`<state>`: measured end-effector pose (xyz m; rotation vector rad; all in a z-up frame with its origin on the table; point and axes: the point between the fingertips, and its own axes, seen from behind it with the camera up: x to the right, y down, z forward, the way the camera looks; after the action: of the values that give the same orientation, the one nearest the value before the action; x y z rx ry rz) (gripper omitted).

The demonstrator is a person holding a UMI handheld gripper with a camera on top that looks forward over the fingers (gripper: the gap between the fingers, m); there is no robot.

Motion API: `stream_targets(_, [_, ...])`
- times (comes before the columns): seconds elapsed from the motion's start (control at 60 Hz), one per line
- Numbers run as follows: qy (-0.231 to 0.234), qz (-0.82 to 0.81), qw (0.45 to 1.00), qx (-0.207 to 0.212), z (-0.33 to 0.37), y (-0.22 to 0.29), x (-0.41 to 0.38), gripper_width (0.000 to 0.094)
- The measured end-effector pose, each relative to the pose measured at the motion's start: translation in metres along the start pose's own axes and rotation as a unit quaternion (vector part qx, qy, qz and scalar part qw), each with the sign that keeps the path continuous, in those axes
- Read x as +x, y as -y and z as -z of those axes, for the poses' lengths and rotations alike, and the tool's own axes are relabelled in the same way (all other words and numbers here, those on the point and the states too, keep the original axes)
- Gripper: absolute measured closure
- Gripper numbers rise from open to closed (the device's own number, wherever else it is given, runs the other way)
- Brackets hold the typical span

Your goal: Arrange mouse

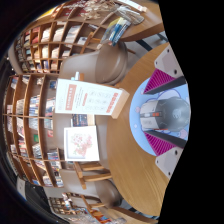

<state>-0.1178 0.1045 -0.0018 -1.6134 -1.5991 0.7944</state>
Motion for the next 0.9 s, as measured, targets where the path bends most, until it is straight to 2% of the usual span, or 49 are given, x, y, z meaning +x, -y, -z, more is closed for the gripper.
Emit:
stream_targets(0.033, [-0.014, 0.004, 1.000, 0.005, 0.004, 0.005, 0.007, 0.0082])
stream_targets(0.05, [-0.018, 0.006, 1.000, 0.008, 0.006, 0.008, 0.008, 0.0074])
stream_targets(0.117, [-0.035, 0.007, 0.999, 0.020, 0.026, 0.020, 0.016, 0.0094])
stream_targets(0.233, [-0.028, 0.003, 0.999, 0.031, 0.090, 0.026, 0.009, 0.0086])
stream_targets(0.383, [-0.026, -0.009, 0.999, 0.032, 0.194, 0.002, -0.002, 0.0085])
stream_targets(0.567, [-0.039, -0.005, 0.998, 0.055, 0.292, -0.038, -0.002, 0.0085])
stream_targets(0.9, [-0.013, 0.000, 0.999, 0.043, 0.365, -0.095, -0.018, 0.0084])
